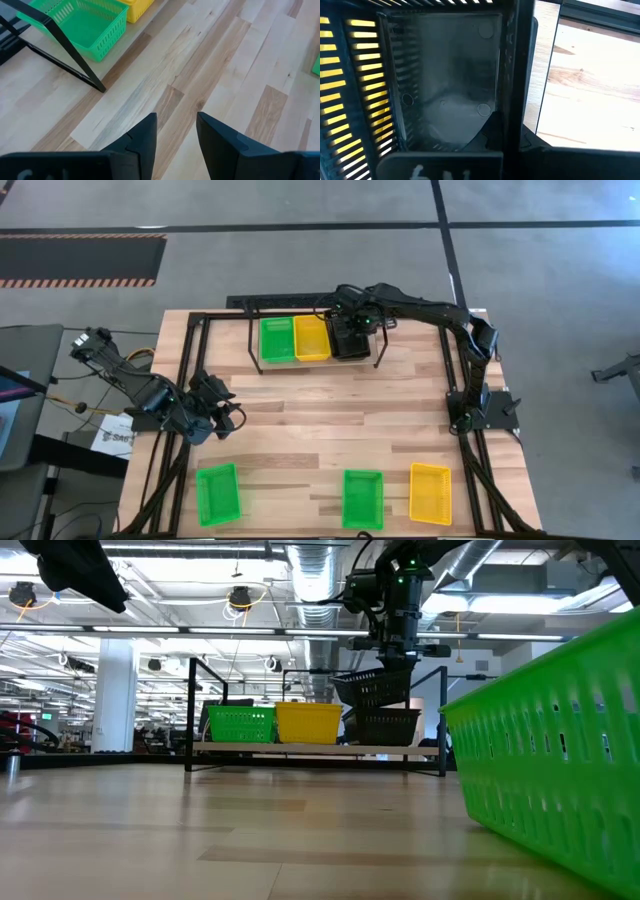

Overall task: Stack baskets on shelf by color
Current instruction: Stack the black bin on top of the black bins on the shelf, then stack the yellow bin on top of the yellow bins on the shelf

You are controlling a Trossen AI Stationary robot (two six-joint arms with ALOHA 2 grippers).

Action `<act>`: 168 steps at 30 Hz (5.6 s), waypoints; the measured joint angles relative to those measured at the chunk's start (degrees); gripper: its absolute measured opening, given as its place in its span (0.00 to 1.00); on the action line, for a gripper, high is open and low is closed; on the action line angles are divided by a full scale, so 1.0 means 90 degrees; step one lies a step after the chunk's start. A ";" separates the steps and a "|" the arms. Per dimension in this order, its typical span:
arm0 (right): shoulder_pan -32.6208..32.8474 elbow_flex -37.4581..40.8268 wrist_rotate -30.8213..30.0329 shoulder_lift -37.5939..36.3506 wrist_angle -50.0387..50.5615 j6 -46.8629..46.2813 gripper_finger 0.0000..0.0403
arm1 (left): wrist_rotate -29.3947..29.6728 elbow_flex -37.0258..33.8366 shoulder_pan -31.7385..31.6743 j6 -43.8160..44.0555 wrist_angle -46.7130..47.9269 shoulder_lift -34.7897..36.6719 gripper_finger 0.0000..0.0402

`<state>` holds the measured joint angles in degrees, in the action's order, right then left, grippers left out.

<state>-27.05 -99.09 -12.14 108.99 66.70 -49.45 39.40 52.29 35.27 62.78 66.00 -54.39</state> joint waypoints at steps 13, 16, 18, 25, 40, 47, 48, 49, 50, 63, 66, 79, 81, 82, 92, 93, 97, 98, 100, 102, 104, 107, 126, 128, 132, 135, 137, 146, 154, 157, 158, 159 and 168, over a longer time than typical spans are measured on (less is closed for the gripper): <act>-0.0002 -0.0002 -0.0318 0.0244 -0.0044 -0.0002 0.01 | 0.0009 0.0000 -0.0001 0.0002 0.0002 0.0001 0.31; 0.0029 -0.0005 -0.0212 0.0475 -0.0151 0.0010 0.01 | 0.0010 0.0000 0.0000 0.0007 0.0002 0.0002 0.31; 0.0049 -0.0017 -0.0201 0.0617 -0.0144 0.0142 0.01 | 0.0010 0.0000 -0.0002 0.0074 0.0000 0.0002 0.31; 0.0011 -0.0022 -0.0122 0.0636 -0.0068 0.0189 0.01 | -0.0002 0.0000 -0.0002 0.0112 0.0002 0.0002 0.31; 0.0053 -0.0336 -0.0052 0.0587 0.0266 0.0625 0.26 | 0.0007 0.0000 0.0000 0.0107 0.0002 0.0002 0.31; 0.0090 -0.1138 -0.0515 0.0580 0.0463 0.0822 0.39 | 0.0007 0.0000 0.0000 0.0109 0.0002 0.0002 0.31; 0.0087 -0.1250 -0.0598 0.0580 0.0533 0.0864 0.40 | 0.0007 0.0000 0.0000 0.0109 0.0002 0.0002 0.31; 0.0087 -0.1352 -0.0661 0.0580 0.0607 0.0881 0.41 | 0.0007 0.0000 0.0000 0.0109 0.0002 0.0002 0.31; 0.0087 -0.1458 -0.0696 0.0580 0.0672 0.0882 0.41 | 0.0007 0.0000 -0.0002 0.0109 0.0002 0.0002 0.31; 0.0621 -0.2069 -0.0592 0.0578 0.1538 0.0930 0.36 | 0.0007 0.0000 0.0000 0.0114 0.0002 0.0002 0.31; 0.1083 -0.2074 -0.0505 0.0592 0.1683 0.1022 0.30 | 0.0015 0.0000 0.0000 0.0114 0.0002 0.0002 0.31; 0.2341 -0.1405 -0.1119 0.0736 0.0959 0.0778 0.08 | 0.0036 0.0000 -0.0002 0.0107 0.0002 0.0000 0.31; 0.2341 -0.1237 -0.0986 0.0740 0.0920 0.0745 0.10 | 0.0036 0.0000 0.0000 0.0109 0.0002 0.0000 0.31; 0.2334 -0.1117 -0.0766 0.0724 0.0807 0.0810 0.10 | 0.0036 0.0000 0.0000 0.0109 0.0002 0.0000 0.31; 0.2149 -0.0018 0.0010 0.0741 -0.0333 0.1247 0.03 | 0.0036 0.0000 -0.0001 0.0187 0.0002 0.0000 0.31; 0.2117 0.0012 0.0007 0.0741 -0.0347 0.1323 0.02 | 0.0039 0.0000 -0.0002 0.0228 0.0002 0.0000 0.31; 0.1976 0.0022 -0.0068 0.0738 -0.0353 0.1552 0.01 | 0.0044 0.0000 -0.0002 0.0328 0.0002 0.0000 0.31; 0.1940 0.0022 -0.0147 0.0738 -0.0362 0.1559 0.01 | 0.0044 0.0000 -0.0002 0.0331 0.0003 0.0000 0.31; 0.1862 0.0020 -0.0272 0.0738 -0.0359 0.1675 0.01 | 0.0051 0.0000 -0.0002 0.0338 0.0002 0.0000 0.31; 0.1773 0.0019 -0.0306 0.0738 -0.0350 0.1825 0.01 | 0.0064 0.0000 -0.0002 0.0344 0.0002 0.0000 0.31; 0.1682 0.0019 -0.0311 0.0738 -0.0350 0.1945 0.01 | 0.0066 0.0000 -0.0002 0.0426 0.0002 0.0000 0.31; 0.1573 0.0019 -0.0316 0.0738 -0.0366 0.2050 0.01 | 0.0068 0.0000 0.0000 0.0516 0.0002 0.0000 0.31; 0.3879 -0.2323 -0.0850 -0.0215 0.2185 -0.0071 0.01 | -0.0784 0.0000 0.0000 0.0141 0.0073 0.0000 0.31; 0.4377 -0.2300 -0.0923 -0.0519 0.2434 -0.1080 0.01 | -0.0797 0.0000 0.0000 0.0030 0.0063 0.0000 0.31; 0.5504 -0.2252 -0.1341 -0.0730 0.2592 -0.3088 0.01 | -0.0779 0.0000 0.0000 -0.0162 0.0038 -0.0009 0.31; 0.6317 -0.2260 -0.1511 -0.0651 0.2595 -0.4580 0.01 | -0.0736 0.0000 0.0000 -0.0301 0.0029 -0.0012 0.31; 0.6789 -0.2173 -0.1489 -0.0485 0.2557 -0.5413 0.00 | -0.0736 0.0000 0.0000 -0.0410 0.0024 -0.0010 0.31; 0.7995 -0.1276 0.0781 0.0525 0.2589 -0.8647 0.01 | -0.0684 0.0000 0.0000 -0.0527 0.0020 -0.0010 0.31; 0.8476 -0.1098 0.1592 0.0950 0.2485 -0.9331 0.10 | -0.0654 0.0000 0.0000 -0.0134 -0.0020 -0.0010 0.31; 0.8449 -0.1098 0.1540 0.0943 0.2587 -0.9302 0.14 | -0.0651 0.0000 0.0000 0.0043 -0.0053 -0.0012 0.31; 0.8449 -0.1094 0.1486 0.0944 0.2594 -0.9269 0.16 | -0.0651 0.0000 0.0000 0.0056 -0.0065 -0.0010 0.31; 0.8449 -0.1042 0.1431 0.0932 0.2572 -0.9189 0.18 | -0.0648 0.0000 0.0000 0.0062 -0.0068 -0.0010 0.31; 0.8466 -0.0354 0.1987 0.0935 0.2427 -0.9505 0.40 | -0.0646 0.0000 0.0000 0.0035 -0.0168 -0.0010 0.31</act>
<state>49.15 -102.28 5.74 117.41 88.54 -134.99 33.58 52.29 35.27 63.10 64.49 -54.48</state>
